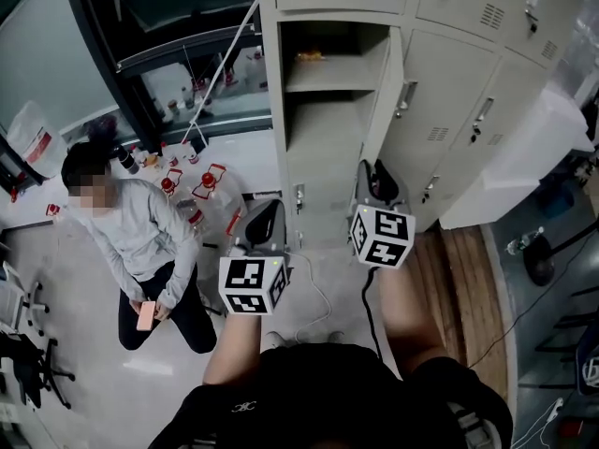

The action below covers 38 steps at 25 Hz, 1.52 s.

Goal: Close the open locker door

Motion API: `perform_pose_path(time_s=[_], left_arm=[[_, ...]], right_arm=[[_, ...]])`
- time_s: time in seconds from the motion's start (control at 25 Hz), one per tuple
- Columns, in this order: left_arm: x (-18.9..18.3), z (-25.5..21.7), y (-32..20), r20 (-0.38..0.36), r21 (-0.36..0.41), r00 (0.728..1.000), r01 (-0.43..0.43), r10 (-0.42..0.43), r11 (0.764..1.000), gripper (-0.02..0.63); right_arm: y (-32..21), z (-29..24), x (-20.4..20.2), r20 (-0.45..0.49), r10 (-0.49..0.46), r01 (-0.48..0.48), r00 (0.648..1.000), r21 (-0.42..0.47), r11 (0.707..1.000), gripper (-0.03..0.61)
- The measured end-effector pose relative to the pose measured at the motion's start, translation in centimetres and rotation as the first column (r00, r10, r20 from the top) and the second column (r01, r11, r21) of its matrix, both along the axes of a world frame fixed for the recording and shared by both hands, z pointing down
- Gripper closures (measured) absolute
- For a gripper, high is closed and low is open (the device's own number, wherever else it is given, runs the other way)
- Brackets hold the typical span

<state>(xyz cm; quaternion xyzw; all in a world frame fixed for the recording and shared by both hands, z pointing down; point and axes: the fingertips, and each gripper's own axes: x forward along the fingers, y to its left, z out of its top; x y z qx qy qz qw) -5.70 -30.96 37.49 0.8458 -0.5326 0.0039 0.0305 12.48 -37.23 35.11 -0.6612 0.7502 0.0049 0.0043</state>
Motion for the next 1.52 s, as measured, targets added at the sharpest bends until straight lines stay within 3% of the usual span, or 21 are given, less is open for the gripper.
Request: perform_pose_path(time_s=[0.56,1.52], left_arm=[[-4.9,0.9,-1.3,-0.014,-0.008,1.000,-0.022,0.022,1.000,0.614],[-13.4,-0.3,-5.0,-0.001,0.034,0.999,0.043,-0.043,0.998,0.614]], right_arm=[[-1.9,0.0,-4.1,0.009,0.055,-0.055,0.998,-0.003,0.998,0.474],[-9.8,0.1,-12.0,-0.028,0.093,-0.094,0.995,-0.020,0.995,0.488]])
